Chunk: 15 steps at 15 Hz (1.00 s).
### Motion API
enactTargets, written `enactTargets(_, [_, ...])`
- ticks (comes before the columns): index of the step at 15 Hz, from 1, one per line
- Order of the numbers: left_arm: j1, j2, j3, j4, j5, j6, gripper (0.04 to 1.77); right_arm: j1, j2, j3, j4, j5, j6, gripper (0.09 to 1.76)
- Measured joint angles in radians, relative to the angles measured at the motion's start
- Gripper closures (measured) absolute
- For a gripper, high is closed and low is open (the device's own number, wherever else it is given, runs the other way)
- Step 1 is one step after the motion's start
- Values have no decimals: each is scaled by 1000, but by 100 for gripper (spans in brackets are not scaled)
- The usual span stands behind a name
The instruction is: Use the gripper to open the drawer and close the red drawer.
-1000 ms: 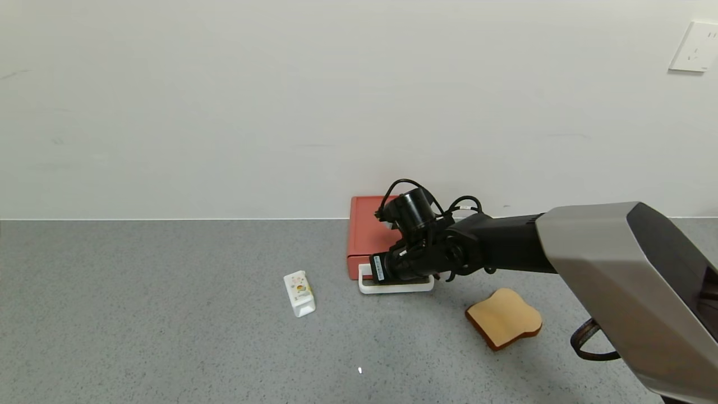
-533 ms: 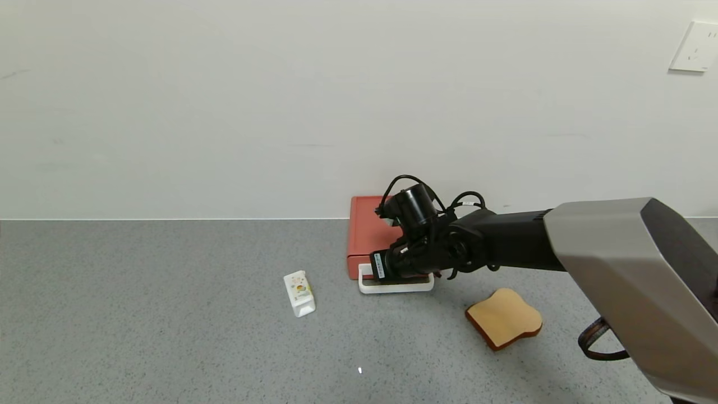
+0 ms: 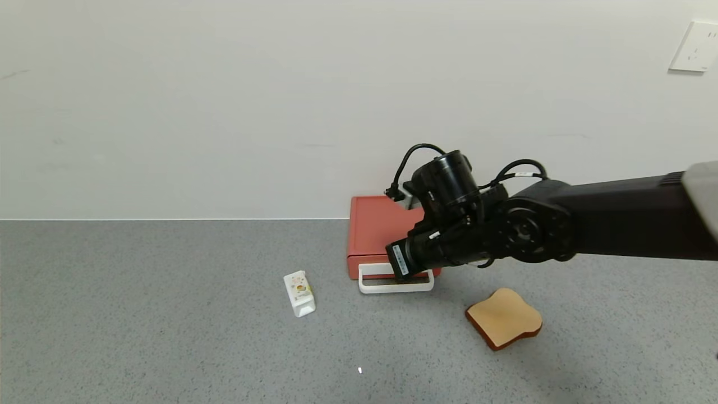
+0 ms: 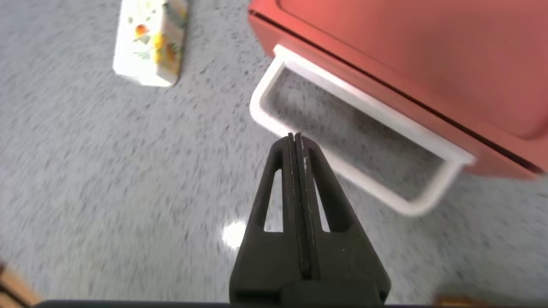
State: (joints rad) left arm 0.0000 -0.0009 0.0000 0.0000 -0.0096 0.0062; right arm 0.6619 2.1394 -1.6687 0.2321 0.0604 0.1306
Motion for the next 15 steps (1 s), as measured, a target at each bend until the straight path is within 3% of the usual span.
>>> enactTargets(6, [0,0,0,1,1,0,9,-27,-320,249,-2,23,-80,173])
enactTargets(11, [0,0,0,0,1,0,9,-103,-467,404,-22,40,-83,173])
enactTargets(12, [0,0,0,0,1,0,9,-111,-486,434,-44,48,-82,168])
enactTargets(15, [0,0,0,0,2,-2,9,-127,-531,522,-153,61,-69,119])
